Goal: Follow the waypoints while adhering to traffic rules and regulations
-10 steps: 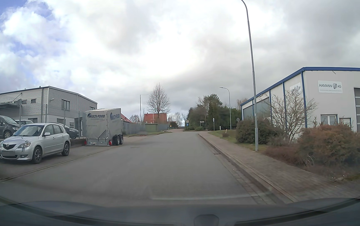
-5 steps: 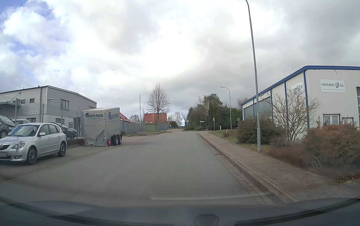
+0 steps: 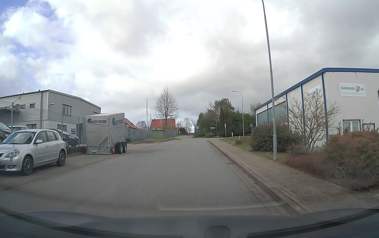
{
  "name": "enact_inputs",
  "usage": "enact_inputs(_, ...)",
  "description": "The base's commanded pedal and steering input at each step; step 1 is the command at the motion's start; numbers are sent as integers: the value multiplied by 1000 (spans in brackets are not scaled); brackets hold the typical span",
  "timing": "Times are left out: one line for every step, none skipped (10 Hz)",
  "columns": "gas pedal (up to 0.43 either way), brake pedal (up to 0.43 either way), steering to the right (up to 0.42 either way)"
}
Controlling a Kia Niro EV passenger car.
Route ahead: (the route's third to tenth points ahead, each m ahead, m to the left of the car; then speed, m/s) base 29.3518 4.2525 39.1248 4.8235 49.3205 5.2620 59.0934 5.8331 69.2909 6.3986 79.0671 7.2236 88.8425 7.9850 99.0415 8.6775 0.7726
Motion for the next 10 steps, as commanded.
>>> enact_inputs(0,0,0)
enact_inputs(0,0,0)
enact_inputs(0,0,0)
enact_inputs(0,0,0)
enact_inputs(0,0,0)
enact_inputs(0,0,0)
enact_inputs(0,0,0)
enact_inputs(0,0,0)
enact_inputs(0,0,0)
enact_inputs(0,0,0)
